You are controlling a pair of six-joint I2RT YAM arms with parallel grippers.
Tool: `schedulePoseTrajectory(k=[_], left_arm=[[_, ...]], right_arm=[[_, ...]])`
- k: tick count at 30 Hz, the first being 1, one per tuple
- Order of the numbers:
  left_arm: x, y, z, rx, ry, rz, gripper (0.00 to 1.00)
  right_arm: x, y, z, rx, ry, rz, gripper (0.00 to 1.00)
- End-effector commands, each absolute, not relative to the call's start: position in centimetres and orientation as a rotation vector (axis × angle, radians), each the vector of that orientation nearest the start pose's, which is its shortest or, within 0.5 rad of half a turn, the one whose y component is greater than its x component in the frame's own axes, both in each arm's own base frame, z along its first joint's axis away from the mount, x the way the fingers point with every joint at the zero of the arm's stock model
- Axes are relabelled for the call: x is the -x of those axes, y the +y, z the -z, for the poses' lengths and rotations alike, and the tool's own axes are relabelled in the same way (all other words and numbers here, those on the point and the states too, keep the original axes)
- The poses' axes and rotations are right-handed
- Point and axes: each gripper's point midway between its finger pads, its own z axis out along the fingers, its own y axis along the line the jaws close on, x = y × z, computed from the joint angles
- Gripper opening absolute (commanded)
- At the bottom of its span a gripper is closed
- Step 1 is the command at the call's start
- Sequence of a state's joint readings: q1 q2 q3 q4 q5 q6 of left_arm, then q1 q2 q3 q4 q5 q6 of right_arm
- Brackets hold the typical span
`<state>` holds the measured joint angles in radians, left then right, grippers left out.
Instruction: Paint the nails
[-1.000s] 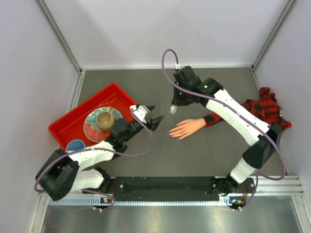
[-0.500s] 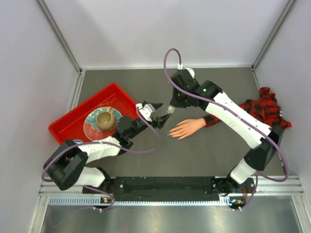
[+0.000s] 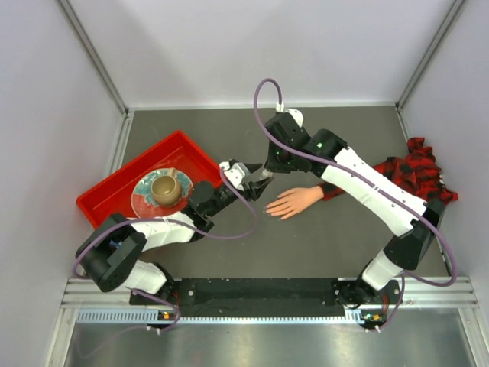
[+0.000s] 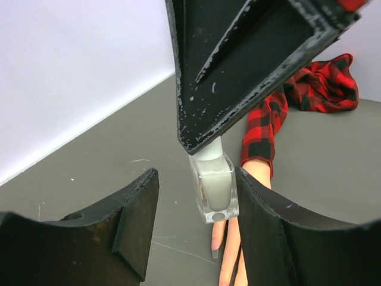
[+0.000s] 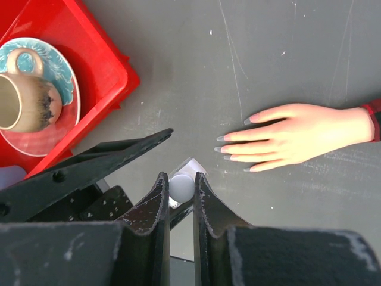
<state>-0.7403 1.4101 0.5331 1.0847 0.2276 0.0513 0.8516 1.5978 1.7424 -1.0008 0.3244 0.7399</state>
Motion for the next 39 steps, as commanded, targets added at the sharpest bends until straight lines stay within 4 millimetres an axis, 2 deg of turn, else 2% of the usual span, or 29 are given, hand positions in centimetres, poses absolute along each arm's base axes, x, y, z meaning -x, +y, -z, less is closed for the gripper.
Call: schedulePoseTrajectory(k=[1, 13, 15, 17, 18, 19, 21, 22, 23, 24, 25, 26, 28, 29, 31, 32, 33, 34, 35, 37, 38, 39], left_arm=[[-29.1, -32.3, -26.2, -0.688, 1.117, 0.75, 0.57], [-29.1, -32.6, -26.1, -0.69, 1.122, 0.757, 0.44], [-29.2, -32.7, -26.4, -0.689, 1.113, 0.755, 0.35], [-29.2, -32.5, -26.7, -0.682, 1.112, 0.747, 0.17], [-29.4, -32.4, -27.0, -0.671, 1.121, 0.745, 0.08], [-29.4, -32.2, -27.8, -0.645, 1.128, 0.76, 0.05], [-30.0, -32.2, -27.7, -0.609, 1.218, 0.775, 0.0], [-29.7, -32.1, -28.3, -0.58, 1.241, 0.824, 0.0], [-29.2, -32.3, -28.6, -0.595, 1.247, 0.866, 0.0], [-28.3, -33.1, -28.3, -0.652, 1.28, 0.932, 0.0], [-28.0, -33.1, -28.5, -0.651, 1.311, 1.002, 0.0], [-27.7, -33.3, -28.7, -0.657, 1.328, 1.042, 0.0], [-26.7, -33.2, -29.0, -0.659, 1.372, 1.147, 0.0], [-26.4, -33.0, -29.3, -0.658, 1.369, 1.184, 0.0], [-25.6, -32.3, -29.9, -0.643, 1.377, 1.262, 0.0], [-25.1, -32.1, -30.0, -0.652, 1.379, 1.281, 0.0], [-24.8, -31.8, -30.6, -0.661, 1.368, 1.287, 0.0], [-24.4, -31.7, -30.2, -0.675, 1.39, 1.29, 0.0], [-24.4, -31.7, -30.3, -0.681, 1.392, 1.283, 0.0], [-24.2, -31.3, -30.9, -0.706, 1.37, 1.242, 0.0], [-24.2, -31.2, -30.4, -0.707, 1.397, 1.223, 0.0], [-24.2, -30.7, -30.8, -0.718, 1.371, 1.183, 0.0]], right_arm=[[-28.2, 28.5, -30.1, -0.038, 2.31, -0.427, 0.0], [-27.9, 29.0, -30.0, -0.015, 2.307, -0.4, 0.0], [-27.8, 29.2, -29.9, -0.01, 2.314, -0.406, 0.0], [-27.5, 29.5, -29.9, 0.001, 2.322, -0.427, 0.0], [-27.5, 29.5, -29.9, 0.016, 2.322, -0.423, 0.06], [-27.5, 29.6, -30.0, 0.032, 2.322, -0.428, 0.14], [-27.2, 29.4, -30.1, 0.121, 2.315, -0.413, 0.39], [-27.0, 29.1, -30.6, 0.155, 2.301, -0.418, 0.46], [-27.0, 29.3, -31.1, 0.188, 2.273, -0.444, 0.6], [-26.8, 28.9, -30.5, 0.28, 2.263, -0.411, 0.68], [-26.3, 28.0, -31.8, 0.31, 2.218, -0.427, 0.77], [-26.4, 28.1, -32.4, 0.358, 2.179, -0.45, 0.81], [-26.4, 26.7, -33.8, 0.444, 2.125, -0.411, 0.85], [-25.8, 26.2, -34.5, 0.481, 2.117, -0.432, 0.88], [-25.3, 25.7, -35.7, 0.503, 2.132, -0.476, 0.86], [-25.2, 25.7, -35.6, 0.475, 2.174, -0.526, 0.79], [-24.7, 25.8, -35.8, 0.475, 2.193, -0.558, 0.76], [-24.0, 26.6, -35.8, 0.493, 2.206, -0.627, 0.72], [-23.9, 27.1, -35.7, 0.445, 2.232, -0.66, 0.59], [-23.4, 28.2, -35.9, 0.417, 2.262, -0.743, 0.44], [-23.4, 28.5, -36.0, 0.375, 2.279, -0.766, 0.31], [-23.7, 29.0, -35.7, 0.36, 2.296, -0.768, 0.31]])
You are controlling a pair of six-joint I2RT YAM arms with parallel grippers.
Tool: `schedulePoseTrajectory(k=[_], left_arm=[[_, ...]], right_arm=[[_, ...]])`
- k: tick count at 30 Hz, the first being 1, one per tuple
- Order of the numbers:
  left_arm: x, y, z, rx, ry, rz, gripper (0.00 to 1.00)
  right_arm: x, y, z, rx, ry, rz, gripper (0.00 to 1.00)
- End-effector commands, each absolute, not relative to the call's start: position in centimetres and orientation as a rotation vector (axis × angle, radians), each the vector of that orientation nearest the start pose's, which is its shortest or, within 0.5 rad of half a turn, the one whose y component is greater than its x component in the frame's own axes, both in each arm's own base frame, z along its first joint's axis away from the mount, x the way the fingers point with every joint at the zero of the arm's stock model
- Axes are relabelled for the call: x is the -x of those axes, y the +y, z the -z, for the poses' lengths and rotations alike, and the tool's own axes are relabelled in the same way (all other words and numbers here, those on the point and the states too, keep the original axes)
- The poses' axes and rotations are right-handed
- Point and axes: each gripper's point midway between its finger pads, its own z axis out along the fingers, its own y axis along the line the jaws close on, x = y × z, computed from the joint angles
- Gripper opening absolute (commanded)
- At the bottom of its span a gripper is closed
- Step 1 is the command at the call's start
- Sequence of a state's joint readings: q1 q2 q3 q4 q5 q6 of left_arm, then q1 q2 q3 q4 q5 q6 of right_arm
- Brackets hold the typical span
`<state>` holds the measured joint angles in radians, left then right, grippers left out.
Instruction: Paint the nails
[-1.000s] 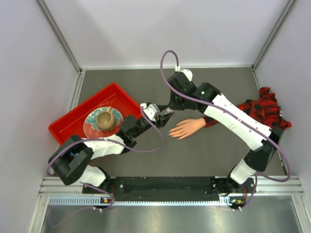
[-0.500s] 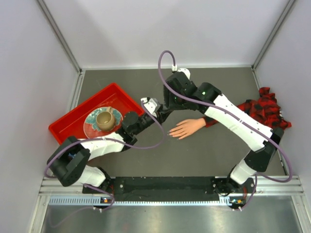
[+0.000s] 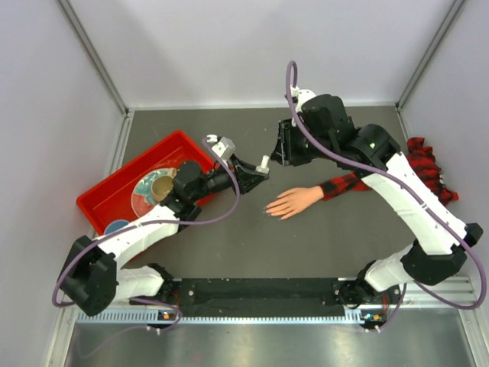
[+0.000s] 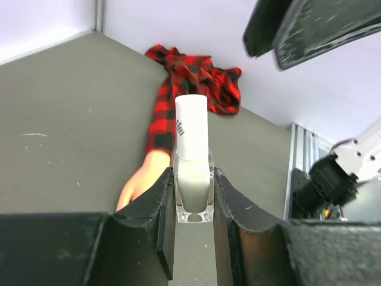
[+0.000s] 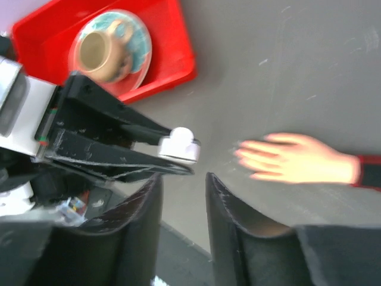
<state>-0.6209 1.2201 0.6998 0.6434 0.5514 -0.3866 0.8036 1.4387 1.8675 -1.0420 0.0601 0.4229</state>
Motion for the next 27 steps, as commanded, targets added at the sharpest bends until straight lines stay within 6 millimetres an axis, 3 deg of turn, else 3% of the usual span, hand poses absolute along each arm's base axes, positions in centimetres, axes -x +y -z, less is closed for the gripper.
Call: schedulePoseTrajectory(k=[1, 2, 8, 20, 27], left_arm=[[-24.3, -30.5, -30.8, -0.718, 1.364, 1.159, 0.0], [-24.4, -30.2, -30.5, -0.721, 1.37, 1.134, 0.0], [-24.9, -29.1, -30.6, -0.761, 1.359, 0.995, 0.0], [-24.3, -28.3, -31.7, -0.752, 1.319, 0.962, 0.0], [-23.2, -28.3, -31.6, -0.795, 1.297, 0.985, 0.0]], right_arm=[[-23.7, 29.4, -35.6, 0.366, 2.308, -0.788, 0.32], [-23.8, 29.8, -35.2, 0.362, 2.327, -0.792, 0.36], [-23.8, 31.3, -35.0, 0.356, 2.348, -0.787, 0.43], [-23.6, 33.0, -32.9, 0.369, 2.394, -0.741, 0.31], [-24.0, 33.0, -33.0, 0.386, 2.381, -0.728, 0.34]])
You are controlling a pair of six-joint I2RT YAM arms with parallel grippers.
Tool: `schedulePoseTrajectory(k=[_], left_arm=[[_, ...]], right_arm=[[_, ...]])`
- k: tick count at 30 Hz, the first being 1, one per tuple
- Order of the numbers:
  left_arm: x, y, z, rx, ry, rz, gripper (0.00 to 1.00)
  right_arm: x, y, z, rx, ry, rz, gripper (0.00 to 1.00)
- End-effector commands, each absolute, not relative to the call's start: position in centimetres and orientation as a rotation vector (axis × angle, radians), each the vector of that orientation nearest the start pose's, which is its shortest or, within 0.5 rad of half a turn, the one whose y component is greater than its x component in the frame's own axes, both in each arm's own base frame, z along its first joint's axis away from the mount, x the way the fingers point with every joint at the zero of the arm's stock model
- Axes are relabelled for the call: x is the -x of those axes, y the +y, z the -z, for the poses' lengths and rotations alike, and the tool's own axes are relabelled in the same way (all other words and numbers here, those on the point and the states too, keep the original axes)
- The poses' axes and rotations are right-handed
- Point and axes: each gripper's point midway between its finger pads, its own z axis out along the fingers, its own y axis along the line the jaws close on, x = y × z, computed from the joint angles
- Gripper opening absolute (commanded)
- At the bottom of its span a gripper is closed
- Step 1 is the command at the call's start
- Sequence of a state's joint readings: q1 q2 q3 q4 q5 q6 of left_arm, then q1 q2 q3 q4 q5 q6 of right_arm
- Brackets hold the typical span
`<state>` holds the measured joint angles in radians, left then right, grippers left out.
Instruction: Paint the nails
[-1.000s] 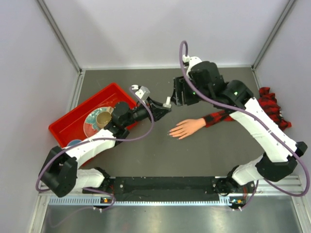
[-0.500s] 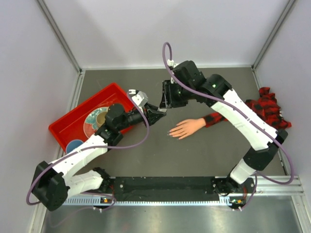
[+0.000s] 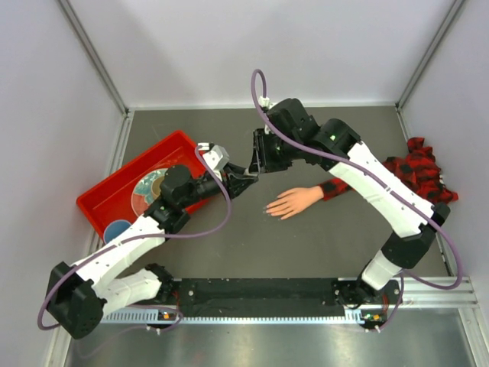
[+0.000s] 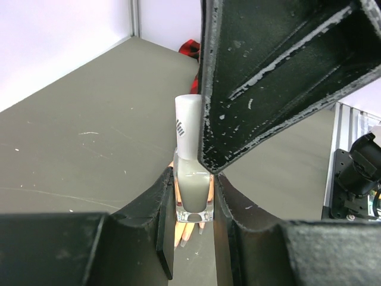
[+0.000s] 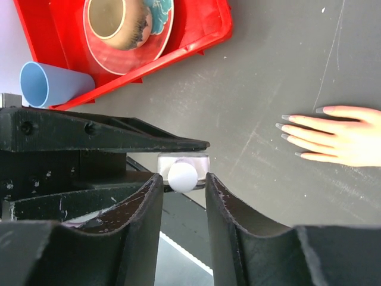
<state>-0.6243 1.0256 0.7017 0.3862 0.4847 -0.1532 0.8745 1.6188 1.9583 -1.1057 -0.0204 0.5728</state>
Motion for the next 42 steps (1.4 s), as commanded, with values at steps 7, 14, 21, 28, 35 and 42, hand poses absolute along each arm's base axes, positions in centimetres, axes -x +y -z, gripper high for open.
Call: schedulePoseTrajectory(k=[7, 14, 21, 28, 35, 42], left_arm=[[-22.6, -28.5, -30.7, -0.867, 1.305, 0.986, 0.0], [-23.1, -28.3, -31.1, -0.836, 1.315, 0.968, 0.0], [-20.0, -28.9, -33.4, -0.879, 1.25, 1.169, 0.0], [-8.8, -27.3, -37.8, -1.255, 0.954, 1.635, 0.0], [-9.6, -27.5, -38.5, -1.22, 1.059, 1.571, 0.0], [-19.9, -26.0, -36.3, -0.821, 1.317, 0.998, 0.0]], right_arm=[[-23.9, 33.3, -32.9, 0.413, 2.383, -0.732, 0.26], [-23.8, 33.2, -32.5, 0.43, 2.389, -0.726, 0.08], [-21.1, 33.9, -34.0, 0.731, 2.259, -0.884, 0.0], [-12.6, 33.9, -36.8, 1.393, 1.613, -1.261, 0.0], [-13.7, 34.3, -37.2, 1.322, 1.646, -1.217, 0.0], [-22.6, 30.9, -37.0, 0.635, 2.031, -0.776, 0.53]])
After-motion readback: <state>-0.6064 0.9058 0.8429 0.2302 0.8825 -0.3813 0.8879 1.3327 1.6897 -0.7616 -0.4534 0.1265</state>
